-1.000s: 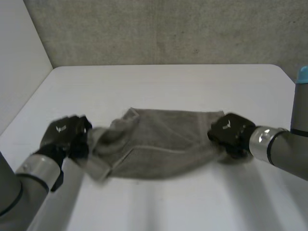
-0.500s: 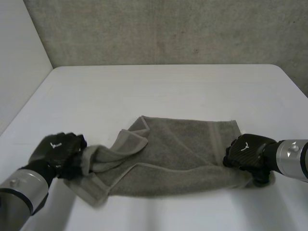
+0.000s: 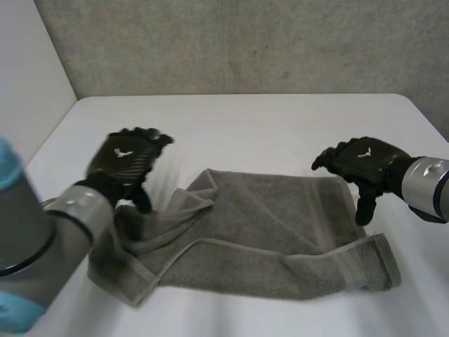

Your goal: Fold the towel.

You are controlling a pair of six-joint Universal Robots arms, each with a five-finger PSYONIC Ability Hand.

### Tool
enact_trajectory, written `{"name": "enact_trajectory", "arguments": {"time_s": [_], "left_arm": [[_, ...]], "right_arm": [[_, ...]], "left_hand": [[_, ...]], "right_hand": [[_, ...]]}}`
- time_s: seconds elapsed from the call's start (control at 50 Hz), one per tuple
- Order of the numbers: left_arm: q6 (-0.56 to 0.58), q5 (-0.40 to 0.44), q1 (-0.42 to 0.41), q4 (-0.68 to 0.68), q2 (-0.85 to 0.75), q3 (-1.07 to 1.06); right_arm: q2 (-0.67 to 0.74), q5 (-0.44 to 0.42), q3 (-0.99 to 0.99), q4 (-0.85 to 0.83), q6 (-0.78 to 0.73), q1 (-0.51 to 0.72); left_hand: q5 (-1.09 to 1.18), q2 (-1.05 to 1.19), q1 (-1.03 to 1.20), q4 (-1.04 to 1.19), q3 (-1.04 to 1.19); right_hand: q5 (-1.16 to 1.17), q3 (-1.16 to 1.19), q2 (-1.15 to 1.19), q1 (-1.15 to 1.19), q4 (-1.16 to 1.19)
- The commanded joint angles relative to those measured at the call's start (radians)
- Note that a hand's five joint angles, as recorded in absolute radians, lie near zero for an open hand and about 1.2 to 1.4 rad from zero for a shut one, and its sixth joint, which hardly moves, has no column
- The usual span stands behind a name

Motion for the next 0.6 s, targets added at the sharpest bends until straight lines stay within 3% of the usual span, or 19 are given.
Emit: {"name": "enact_trajectory", "arguments": {"time_s": [0.02,0.3,0.4,0.44,0.48,0.6], "left_arm": [[0.0,-0.066,-0.102,-0.038,-0.284,0.233],[0.009,-0.198,-0.165,-0.099,-0.573,0.496],[0.009,-0.208,-0.166,-0.13,-0.605,0.542],[0.011,-0.208,-0.165,-0.134,-0.605,0.545],[0.012,-0.208,-0.165,-0.136,-0.603,0.542],[0.017,-0.208,-0.163,-0.174,-0.577,0.51]], "right_arm": [[0.022,0.009,0.004,-0.082,0.098,0.011],[0.077,0.072,0.02,-0.148,0.124,0.013],[0.094,0.092,0.02,-0.177,0.124,0.013],[0.111,0.106,0.011,-0.197,0.124,0.013],[0.121,0.11,0.003,-0.202,0.124,0.013],[0.157,0.112,-0.031,-0.204,0.124,0.014]], "left_hand": [[0.178,0.171,0.172,0.173,0.172],[0.281,0.274,0.275,0.276,0.276],[0.557,0.55,0.551,0.552,0.552],[1.051,1.044,1.045,1.045,1.045],[1.183,1.177,1.177,1.178,1.178],[1.185,1.178,1.179,1.18,1.179]], "right_hand": [[-0.031,0.008,0.004,-0.007,0.001],[-0.031,0.008,0.004,-0.007,0.001],[-0.031,0.008,0.004,-0.007,0.001],[-0.031,0.008,0.004,-0.007,0.001],[-0.031,0.008,0.004,-0.007,0.001],[-0.031,0.008,0.004,-0.007,0.001]]}}
